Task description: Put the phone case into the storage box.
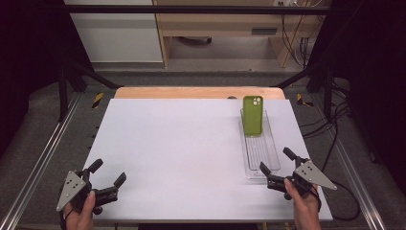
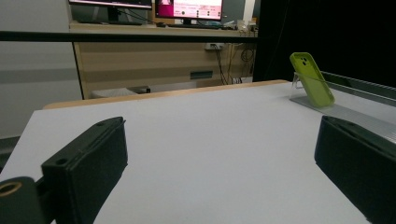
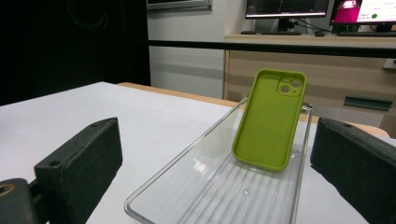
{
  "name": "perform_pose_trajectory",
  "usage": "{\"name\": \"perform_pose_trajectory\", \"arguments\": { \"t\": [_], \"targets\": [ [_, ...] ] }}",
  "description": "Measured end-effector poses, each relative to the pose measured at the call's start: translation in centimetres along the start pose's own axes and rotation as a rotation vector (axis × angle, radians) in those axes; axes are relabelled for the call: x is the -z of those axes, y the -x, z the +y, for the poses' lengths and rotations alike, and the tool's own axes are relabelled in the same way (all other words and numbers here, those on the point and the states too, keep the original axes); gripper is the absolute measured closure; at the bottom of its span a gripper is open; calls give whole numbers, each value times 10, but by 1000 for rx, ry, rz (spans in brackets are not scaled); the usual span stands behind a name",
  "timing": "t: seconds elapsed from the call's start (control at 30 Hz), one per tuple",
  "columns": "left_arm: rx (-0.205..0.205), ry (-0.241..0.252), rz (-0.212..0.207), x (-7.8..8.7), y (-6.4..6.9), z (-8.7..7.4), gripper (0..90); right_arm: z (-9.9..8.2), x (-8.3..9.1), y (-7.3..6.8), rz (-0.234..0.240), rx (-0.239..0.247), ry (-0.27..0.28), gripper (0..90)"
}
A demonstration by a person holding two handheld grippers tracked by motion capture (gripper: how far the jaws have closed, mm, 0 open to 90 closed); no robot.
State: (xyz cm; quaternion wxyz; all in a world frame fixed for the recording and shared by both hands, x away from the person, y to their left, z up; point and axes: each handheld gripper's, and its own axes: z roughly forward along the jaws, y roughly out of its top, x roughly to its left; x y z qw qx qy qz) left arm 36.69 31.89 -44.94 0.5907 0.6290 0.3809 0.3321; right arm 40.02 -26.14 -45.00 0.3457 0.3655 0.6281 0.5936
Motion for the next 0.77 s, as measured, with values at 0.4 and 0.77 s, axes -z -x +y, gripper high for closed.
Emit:
{"name": "perform_pose_trajectory", "arguments": {
  "t": [0.4, 0.77],
  "targets": [
    [-5, 11, -5, 0, 0, 0, 20, -11, -6, 0, -13, -4, -25, 30],
    [-2, 29, -32, -2, 4, 0, 20, -21, -11, 3, -18, -26, -69, 35]
  ]
}}
